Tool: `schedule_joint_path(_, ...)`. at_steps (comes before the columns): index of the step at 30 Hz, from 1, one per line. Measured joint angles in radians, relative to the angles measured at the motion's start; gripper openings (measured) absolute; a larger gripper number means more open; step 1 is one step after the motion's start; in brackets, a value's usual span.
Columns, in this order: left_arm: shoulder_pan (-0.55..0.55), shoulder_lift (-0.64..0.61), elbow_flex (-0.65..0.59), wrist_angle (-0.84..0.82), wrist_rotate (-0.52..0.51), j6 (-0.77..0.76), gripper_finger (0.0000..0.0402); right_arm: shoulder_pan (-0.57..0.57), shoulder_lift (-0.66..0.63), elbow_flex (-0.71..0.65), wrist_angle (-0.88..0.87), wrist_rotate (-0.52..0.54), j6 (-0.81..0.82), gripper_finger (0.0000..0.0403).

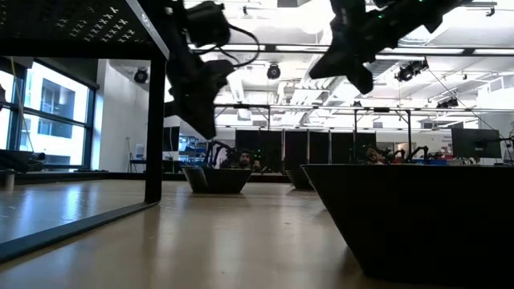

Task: Pick & Place Mini shaped plates
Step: Stack the distorted square plate on top of the distorted square plate on the shelf

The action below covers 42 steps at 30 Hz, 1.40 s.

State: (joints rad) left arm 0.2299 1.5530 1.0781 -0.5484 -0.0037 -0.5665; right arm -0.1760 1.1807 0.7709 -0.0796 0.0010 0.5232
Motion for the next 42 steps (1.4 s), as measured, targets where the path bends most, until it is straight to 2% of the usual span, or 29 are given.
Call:
schedule_joint_path(4, 0.002, 0.073, 0.062, 0.002, 0.015, 0.051, 0.0114, 0.0, -0.052, -0.048, 0.014, 0.0, -0.006, 0.0003)
schedule_joint_path(7, 0.005, 0.121, 0.09, -0.001, 0.013, 0.07, 0.0133, 0.0, -0.07, -0.07, 0.025, -0.002, -0.01, 0.0004)
schedule_joint_path(16, 0.012, 0.197, 0.095, -0.022, 0.041, 0.069, 0.0129, 0.0, -0.069, -0.081, 0.049, -0.037, -0.058, 0.0002)
schedule_joint_path(23, 0.013, 0.236, 0.095, -0.025, 0.019, 0.068, 0.0127, 0.0, -0.069, -0.081, 0.054, -0.037, -0.087, 0.0004)
schedule_joint_path(28, 0.013, 0.26, 0.093, -0.029, 0.036, 0.065, 0.0099, 0.0, -0.069, -0.081, 0.055, -0.038, -0.103, 0.0003)
schedule_joint_path(35, 0.013, 0.261, 0.094, -0.025, 0.07, 0.063, 0.0009, 0.0, -0.069, -0.081, 0.056, -0.039, -0.121, 0.0002)
schedule_joint_path(42, 0.013, 0.229, 0.164, -0.128, 0.203, 0.063, 0.0003, 0.0, -0.069, -0.081, 0.055, -0.039, -0.142, 0.0005)
